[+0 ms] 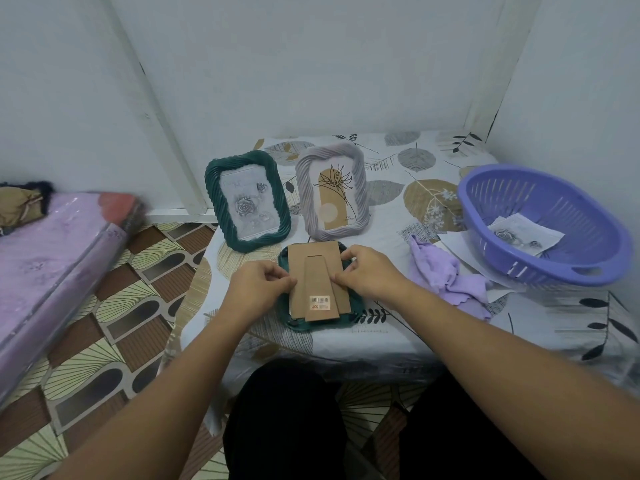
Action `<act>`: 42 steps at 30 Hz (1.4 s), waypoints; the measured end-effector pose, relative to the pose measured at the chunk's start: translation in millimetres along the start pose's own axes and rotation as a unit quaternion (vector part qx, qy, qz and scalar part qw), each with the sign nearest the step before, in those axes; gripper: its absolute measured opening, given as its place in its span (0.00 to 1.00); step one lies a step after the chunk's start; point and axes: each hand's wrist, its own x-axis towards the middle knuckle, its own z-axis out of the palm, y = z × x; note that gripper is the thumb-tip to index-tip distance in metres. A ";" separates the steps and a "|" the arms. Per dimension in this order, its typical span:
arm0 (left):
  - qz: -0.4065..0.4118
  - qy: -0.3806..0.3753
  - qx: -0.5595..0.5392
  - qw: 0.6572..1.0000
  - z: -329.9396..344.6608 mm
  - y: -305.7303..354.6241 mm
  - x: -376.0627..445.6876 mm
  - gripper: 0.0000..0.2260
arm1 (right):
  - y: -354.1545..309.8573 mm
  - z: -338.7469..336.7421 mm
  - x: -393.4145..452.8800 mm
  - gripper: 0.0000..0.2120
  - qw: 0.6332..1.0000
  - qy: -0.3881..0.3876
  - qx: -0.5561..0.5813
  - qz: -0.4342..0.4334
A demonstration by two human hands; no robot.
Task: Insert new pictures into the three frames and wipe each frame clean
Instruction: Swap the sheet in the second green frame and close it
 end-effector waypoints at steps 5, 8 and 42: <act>0.017 0.013 0.031 0.999 0.3 0.1 -3.2 0.08 | -0.1 2.4 -1.8 0.16 0.999 0.008 -0.038 -0.014; 0.017 0.018 0.041 0.999 1.5 -1.4 -2.2 0.10 | 0.0 2.0 -3.3 0.18 0.998 0.008 -0.051 -0.019; 0.091 0.105 0.117 0.983 11.9 0.0 14.4 0.12 | 7.7 -1.8 7.1 0.17 0.995 0.084 -0.035 -0.034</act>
